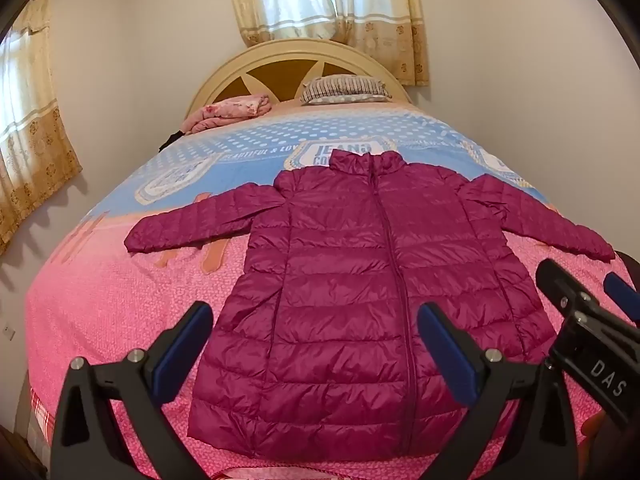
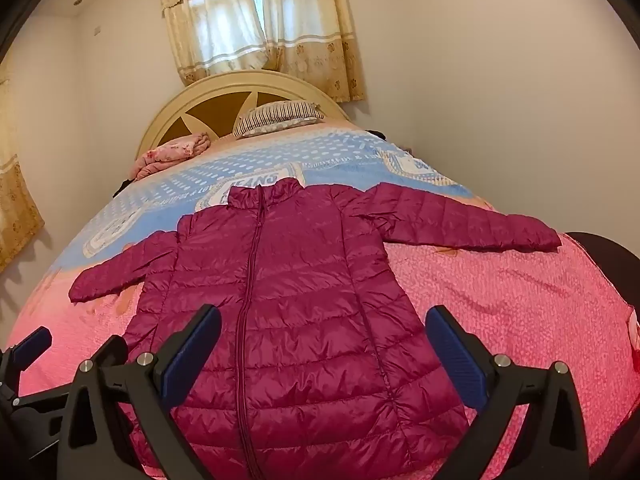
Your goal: Fold large clothes
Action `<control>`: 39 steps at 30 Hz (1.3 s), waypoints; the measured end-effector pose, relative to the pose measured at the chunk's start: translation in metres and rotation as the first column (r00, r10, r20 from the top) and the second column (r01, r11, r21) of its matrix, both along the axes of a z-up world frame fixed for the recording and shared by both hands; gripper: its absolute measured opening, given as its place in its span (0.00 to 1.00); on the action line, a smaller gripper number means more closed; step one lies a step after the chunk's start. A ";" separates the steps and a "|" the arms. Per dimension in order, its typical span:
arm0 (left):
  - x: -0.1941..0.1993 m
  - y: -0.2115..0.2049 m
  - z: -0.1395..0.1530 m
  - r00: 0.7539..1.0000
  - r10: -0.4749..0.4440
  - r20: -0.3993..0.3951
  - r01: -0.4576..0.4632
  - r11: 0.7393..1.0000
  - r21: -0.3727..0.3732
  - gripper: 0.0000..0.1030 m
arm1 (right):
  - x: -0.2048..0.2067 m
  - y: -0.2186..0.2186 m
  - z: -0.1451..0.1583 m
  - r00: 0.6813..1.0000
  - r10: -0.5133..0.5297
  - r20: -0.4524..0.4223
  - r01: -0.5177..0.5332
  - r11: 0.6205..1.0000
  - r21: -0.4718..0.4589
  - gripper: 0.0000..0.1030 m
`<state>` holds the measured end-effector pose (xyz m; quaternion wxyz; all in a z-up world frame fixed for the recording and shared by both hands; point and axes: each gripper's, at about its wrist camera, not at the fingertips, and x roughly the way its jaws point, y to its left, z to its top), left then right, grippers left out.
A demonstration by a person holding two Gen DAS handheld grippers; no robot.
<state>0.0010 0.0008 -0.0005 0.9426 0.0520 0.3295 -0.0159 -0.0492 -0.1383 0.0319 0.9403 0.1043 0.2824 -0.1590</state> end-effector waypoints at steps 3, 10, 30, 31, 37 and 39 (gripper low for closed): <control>0.002 0.003 0.000 1.000 -0.003 -0.011 0.003 1.000 -0.022 1.00 | -0.004 0.005 0.004 1.000 0.005 0.011 -0.005 1.000 -0.003 0.99; -0.001 -0.001 0.002 1.000 -0.012 0.014 0.013 1.000 -0.011 1.00 | -0.001 0.002 0.004 1.000 -0.011 -0.028 0.011 1.000 0.009 0.99; -0.005 -0.001 -0.002 1.000 -0.016 0.013 0.016 1.000 -0.009 1.00 | 0.000 -0.001 -0.002 1.000 -0.007 -0.031 0.007 1.000 -0.005 0.99; -0.005 0.000 -0.002 1.000 -0.015 0.013 0.015 1.000 -0.009 1.00 | 0.000 -0.001 -0.002 0.999 -0.006 -0.031 0.006 1.000 -0.003 0.99; -0.005 -0.002 -0.001 1.000 -0.016 0.014 0.016 1.000 -0.006 1.00 | 0.000 -0.001 -0.002 0.999 -0.006 -0.032 0.006 1.000 -0.004 0.99; -0.005 -0.001 -0.002 1.000 -0.016 0.013 0.016 1.000 -0.005 1.00 | 0.000 -0.001 -0.002 0.999 -0.006 -0.031 0.006 1.000 -0.004 0.99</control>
